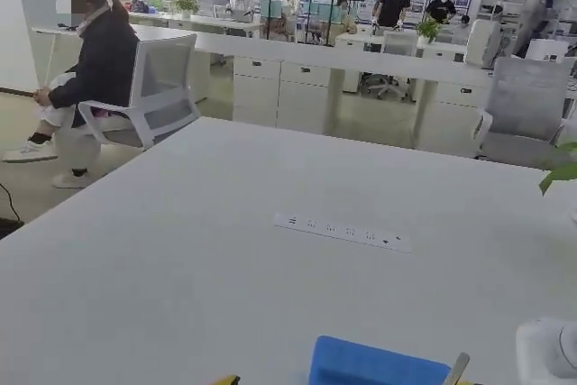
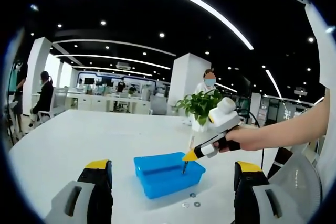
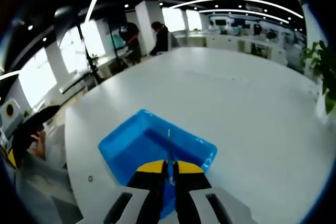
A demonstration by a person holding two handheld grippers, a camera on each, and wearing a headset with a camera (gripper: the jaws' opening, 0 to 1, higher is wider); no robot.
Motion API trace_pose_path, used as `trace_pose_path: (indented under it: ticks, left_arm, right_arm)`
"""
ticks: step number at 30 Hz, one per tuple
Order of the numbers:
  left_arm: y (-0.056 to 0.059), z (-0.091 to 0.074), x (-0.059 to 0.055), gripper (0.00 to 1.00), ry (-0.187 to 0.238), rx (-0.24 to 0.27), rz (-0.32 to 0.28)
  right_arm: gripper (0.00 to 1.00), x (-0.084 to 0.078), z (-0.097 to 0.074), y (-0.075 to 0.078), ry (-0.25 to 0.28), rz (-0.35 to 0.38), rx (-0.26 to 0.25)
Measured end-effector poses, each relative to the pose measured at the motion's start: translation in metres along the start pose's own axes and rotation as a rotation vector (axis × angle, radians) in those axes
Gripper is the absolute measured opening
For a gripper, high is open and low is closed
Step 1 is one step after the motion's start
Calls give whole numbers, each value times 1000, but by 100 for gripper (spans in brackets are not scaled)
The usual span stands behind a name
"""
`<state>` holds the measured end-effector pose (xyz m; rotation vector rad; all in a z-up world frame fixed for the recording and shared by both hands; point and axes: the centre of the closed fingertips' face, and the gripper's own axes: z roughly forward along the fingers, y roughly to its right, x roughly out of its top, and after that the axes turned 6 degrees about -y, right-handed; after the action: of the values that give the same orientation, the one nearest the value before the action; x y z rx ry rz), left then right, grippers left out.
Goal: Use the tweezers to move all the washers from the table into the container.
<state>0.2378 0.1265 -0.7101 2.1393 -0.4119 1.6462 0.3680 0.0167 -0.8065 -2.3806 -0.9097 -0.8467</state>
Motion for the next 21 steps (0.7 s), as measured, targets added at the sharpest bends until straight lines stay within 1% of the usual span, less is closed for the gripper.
trace_pose_path:
  ticks: [3,5,8,14,19,21]
  left_arm:
    - [1,0,-1,99,-6,-3,3]
    - [1,0,0,99,1,-7,4]
    - [0,0,-1,99,-3,0,3]
    - [0,1,-2,99,-11,-2,7]
    - [-1,1,-2,99,-8,1,7]
    - [-1,1,-2,99,-8,2,6]
  right_arm:
    - [3,-2,2,-1,-6,4,6]
    - [3,-3,3,-2,-4,2,12]
    - [3,-3,4,0,-8,-18,-4]
    - [4,-2,4,5,-1,-22,-5]
    - [4,-3,6,6,1,-76,-16]
    - [4,-2,5,6,5,-83,-20]
